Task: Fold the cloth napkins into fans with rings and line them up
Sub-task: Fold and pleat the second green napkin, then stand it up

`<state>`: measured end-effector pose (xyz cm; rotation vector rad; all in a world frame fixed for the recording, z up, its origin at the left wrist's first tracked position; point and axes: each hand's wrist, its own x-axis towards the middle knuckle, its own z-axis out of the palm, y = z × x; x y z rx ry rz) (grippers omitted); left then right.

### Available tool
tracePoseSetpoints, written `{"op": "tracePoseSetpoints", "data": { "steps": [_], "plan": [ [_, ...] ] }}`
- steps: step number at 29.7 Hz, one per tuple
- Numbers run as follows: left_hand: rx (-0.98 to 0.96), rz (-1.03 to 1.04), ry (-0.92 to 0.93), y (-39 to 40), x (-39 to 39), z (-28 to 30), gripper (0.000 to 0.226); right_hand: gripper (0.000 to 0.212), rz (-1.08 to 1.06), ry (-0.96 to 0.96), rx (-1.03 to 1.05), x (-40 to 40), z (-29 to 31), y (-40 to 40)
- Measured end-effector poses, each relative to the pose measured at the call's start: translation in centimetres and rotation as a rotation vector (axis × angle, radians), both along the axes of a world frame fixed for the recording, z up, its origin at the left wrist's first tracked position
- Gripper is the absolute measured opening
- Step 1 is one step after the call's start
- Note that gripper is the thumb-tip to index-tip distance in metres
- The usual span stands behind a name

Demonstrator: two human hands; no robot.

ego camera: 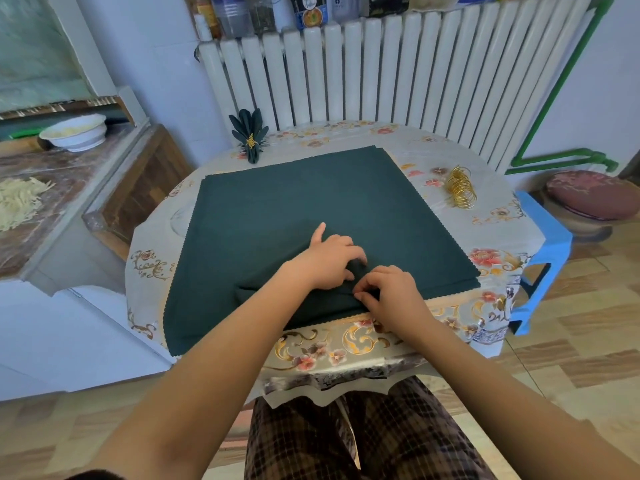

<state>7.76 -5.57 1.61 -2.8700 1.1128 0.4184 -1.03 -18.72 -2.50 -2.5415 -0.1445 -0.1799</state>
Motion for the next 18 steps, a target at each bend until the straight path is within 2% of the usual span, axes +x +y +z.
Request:
{"op": "tracePoseSetpoints", "data": {
  "steps": [5, 8, 10, 13, 15, 18],
  "plan": [
    [0.172, -0.062, -0.042, -0.4, 1.4, 1.6, 0.030, 0.012, -0.028, -0.022, -0.022, -0.2, -0.2, 0.0],
    [0.168, -0.102, -0.067, -0.1, 1.3, 1.8, 0.026, 0.013, -0.024, -0.024, -0.042, -0.1, -0.3, 0.2],
    [0.126, -0.077, -0.100, 0.4, 0.6, 1.8, 0.028, 0.013, -0.021, -0.030, -0.038, -0.1, -0.3, 0.2],
    [0.026, -0.029, -0.255, 1.7, -1.2, 1.3, 0.023, 0.012, -0.019, -0.044, -0.029, -0.1, -0.3, 0.1],
    [-0.089, -0.003, -0.319, 3.0, -2.3, 0.3, 0.015, 0.010, -0.023, -0.079, -0.044, -0.3, -0.4, 0.2],
    [-0.351, -0.024, -0.383, 5.1, -3.6, -2.2, 0.026, 0.005, -0.035, -0.150, -0.022, -0.6, -0.4, 0.4]
  ]
}}
